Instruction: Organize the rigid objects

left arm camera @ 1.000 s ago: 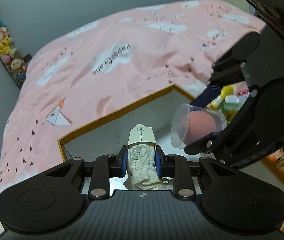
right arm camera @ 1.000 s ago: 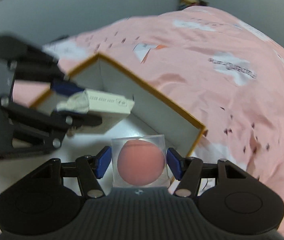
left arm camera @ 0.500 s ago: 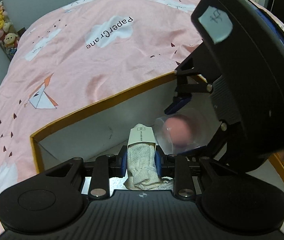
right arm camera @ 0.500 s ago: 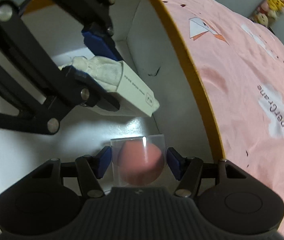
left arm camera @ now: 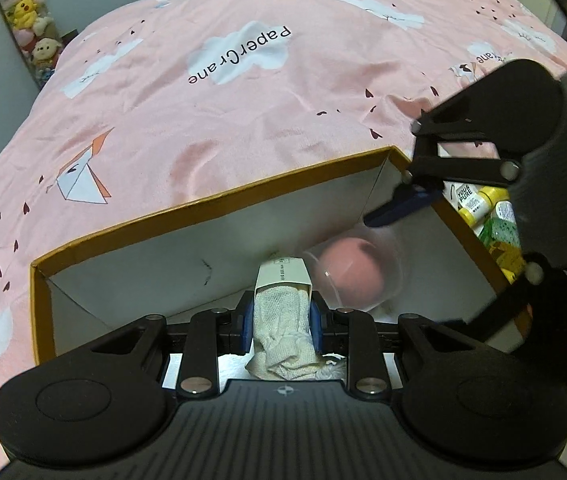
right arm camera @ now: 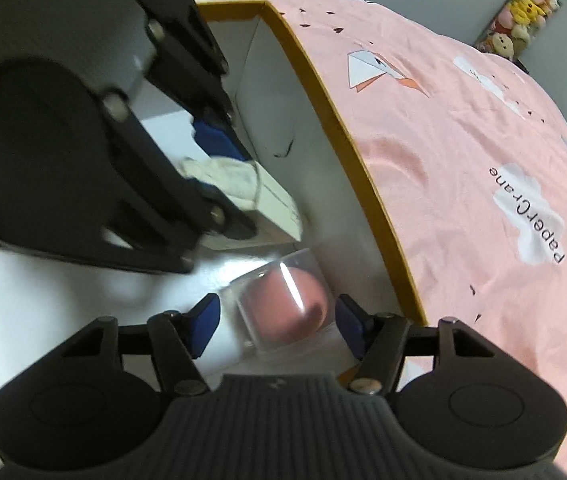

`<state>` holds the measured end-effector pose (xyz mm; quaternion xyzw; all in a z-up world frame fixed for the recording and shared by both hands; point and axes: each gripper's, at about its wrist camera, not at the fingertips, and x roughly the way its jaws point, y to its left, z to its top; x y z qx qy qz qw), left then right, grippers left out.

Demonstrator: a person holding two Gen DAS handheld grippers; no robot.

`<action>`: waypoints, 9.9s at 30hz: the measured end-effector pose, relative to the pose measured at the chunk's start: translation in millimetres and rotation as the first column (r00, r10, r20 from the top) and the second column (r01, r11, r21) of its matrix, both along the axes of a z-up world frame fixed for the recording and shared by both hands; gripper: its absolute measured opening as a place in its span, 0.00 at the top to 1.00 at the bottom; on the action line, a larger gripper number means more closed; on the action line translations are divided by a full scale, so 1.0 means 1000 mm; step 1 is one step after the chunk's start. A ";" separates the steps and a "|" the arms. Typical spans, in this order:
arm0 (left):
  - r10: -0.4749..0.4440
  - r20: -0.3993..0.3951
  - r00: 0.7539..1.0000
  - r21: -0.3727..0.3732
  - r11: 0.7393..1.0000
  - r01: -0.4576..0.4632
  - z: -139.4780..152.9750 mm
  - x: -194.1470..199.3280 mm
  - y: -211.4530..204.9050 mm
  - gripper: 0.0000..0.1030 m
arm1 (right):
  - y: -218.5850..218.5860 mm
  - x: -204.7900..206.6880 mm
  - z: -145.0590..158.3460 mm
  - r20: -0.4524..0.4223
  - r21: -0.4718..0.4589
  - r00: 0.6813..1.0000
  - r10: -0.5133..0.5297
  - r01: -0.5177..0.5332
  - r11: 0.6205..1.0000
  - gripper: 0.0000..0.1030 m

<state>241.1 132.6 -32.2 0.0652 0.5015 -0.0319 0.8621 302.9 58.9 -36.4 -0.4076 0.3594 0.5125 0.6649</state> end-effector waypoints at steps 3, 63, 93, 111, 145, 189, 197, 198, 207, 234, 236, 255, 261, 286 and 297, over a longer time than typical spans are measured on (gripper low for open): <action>0.038 0.003 0.999 -0.044 0.998 -0.038 0.000 0.001 0.004 0.71 | -0.005 -0.004 0.004 0.014 0.000 1.000 0.000 0.000 1.000 0.42; -0.033 -0.049 0.998 -0.113 0.993 0.028 -0.020 -0.015 -0.002 0.72 | -0.001 -0.019 -0.005 0.057 -0.010 0.998 -0.026 0.026 1.000 0.81; -0.126 0.170 0.977 -0.177 0.972 0.156 0.049 -0.082 -0.050 0.53 | -0.076 -0.052 0.058 -0.040 0.144 0.934 -0.354 0.356 0.923 0.65; -0.357 0.028 0.934 -0.387 0.857 0.340 0.006 -0.131 -0.185 0.50 | -0.271 -0.148 0.009 -0.289 0.119 0.467 -0.836 0.884 0.453 0.79; -0.184 -0.140 0.973 -0.210 0.966 0.152 -0.052 -0.133 -0.224 0.60 | -0.329 -0.139 -0.070 -0.687 -0.004 0.203 -0.698 0.959 0.283 0.64; -0.199 -0.134 0.971 -0.149 0.973 0.179 -0.055 -0.144 -0.225 0.25 | -0.294 -0.147 -0.068 -0.696 0.052 0.338 -0.634 0.904 0.424 0.31; -0.175 -0.143 0.974 -0.125 0.980 0.158 -0.059 -0.142 -0.222 0.54 | -0.299 -0.152 -0.055 -0.553 0.059 0.298 -0.778 0.945 0.321 0.31; -0.175 -0.145 0.974 -0.123 0.980 0.157 -0.059 -0.142 -0.222 0.53 | -0.295 -0.154 -0.053 -0.523 0.062 0.315 -0.792 0.941 0.333 0.30; -0.168 -0.131 0.977 -0.057 0.985 0.162 -0.069 -0.136 -0.229 0.46 | -0.312 -0.145 -0.056 -0.642 0.081 0.295 -0.708 0.944 0.320 0.27; -0.191 -0.075 0.979 -0.019 0.982 0.190 -0.065 -0.144 -0.227 0.69 | -0.301 -0.144 -0.060 -0.638 0.066 0.292 -0.713 0.942 0.328 0.56; -0.201 -0.051 0.978 -0.043 0.979 0.199 -0.058 -0.148 -0.225 0.69 | -0.302 -0.146 -0.055 -0.615 0.074 0.293 -0.732 0.946 0.316 0.56; -0.194 0.113 0.974 -0.246 0.945 0.217 0.028 -0.152 -0.181 0.69 | -0.265 -0.156 0.021 -0.320 0.154 0.448 -0.835 0.894 0.421 0.57; -0.156 0.128 0.979 -0.262 0.947 0.185 0.057 -0.144 -0.141 0.69 | -0.230 -0.147 0.056 -0.318 0.212 0.542 -0.778 0.840 0.499 0.57; 0.096 -0.058 0.994 -0.187 0.977 -0.105 0.028 -0.077 0.012 0.69 | -0.039 -0.098 0.069 -0.222 0.201 0.845 -0.486 0.528 0.825 0.57; 0.095 -0.109 0.989 -0.193 0.974 -0.115 0.002 -0.046 0.019 0.69 | 0.010 -0.063 0.013 -0.155 0.015 0.854 -0.498 0.506 0.863 0.57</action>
